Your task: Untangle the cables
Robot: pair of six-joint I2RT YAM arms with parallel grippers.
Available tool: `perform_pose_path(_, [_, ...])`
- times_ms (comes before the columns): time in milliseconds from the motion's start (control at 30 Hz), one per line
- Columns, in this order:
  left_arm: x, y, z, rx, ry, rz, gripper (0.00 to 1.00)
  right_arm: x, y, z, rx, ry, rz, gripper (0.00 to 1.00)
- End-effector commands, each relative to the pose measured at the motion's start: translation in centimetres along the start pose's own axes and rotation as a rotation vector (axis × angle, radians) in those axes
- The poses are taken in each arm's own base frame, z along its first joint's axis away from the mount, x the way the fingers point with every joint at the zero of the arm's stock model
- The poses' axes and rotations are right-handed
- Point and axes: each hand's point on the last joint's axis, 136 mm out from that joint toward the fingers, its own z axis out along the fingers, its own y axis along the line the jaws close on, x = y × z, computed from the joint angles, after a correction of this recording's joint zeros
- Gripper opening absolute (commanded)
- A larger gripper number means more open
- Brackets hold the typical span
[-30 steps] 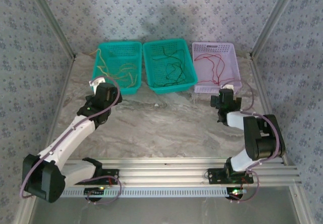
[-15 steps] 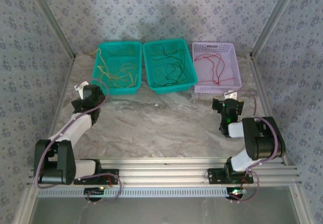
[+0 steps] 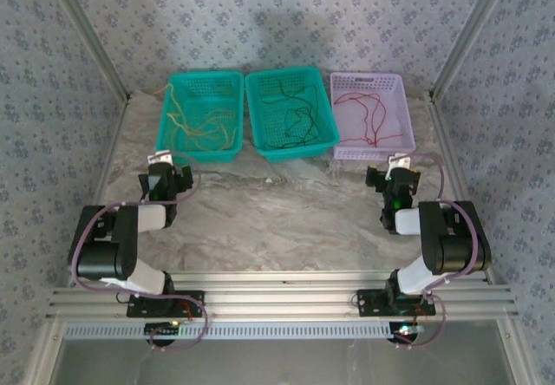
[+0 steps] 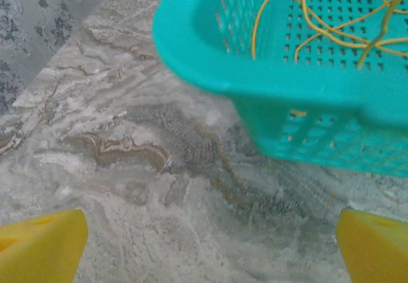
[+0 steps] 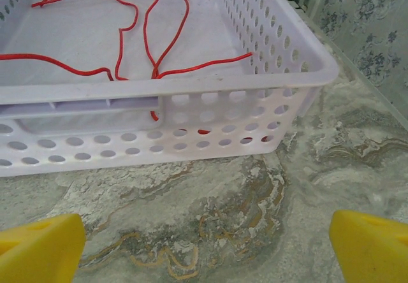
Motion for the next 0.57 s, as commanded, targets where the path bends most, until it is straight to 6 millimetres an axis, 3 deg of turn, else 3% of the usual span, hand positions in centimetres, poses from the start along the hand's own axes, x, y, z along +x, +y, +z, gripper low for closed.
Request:
perform_pose_path(0, [-2.05,-1.13,-0.02,0.08,-0.107,0.009,1.0,-1.08,0.14,0.1,-0.01,-0.024,0.01,1.0])
perform_pose_path(533, [-2.28,-0.95,0.04,0.081,-0.114,-0.005,1.0,-1.1,0.27,0.17,-0.02,-0.022,0.007,1.0])
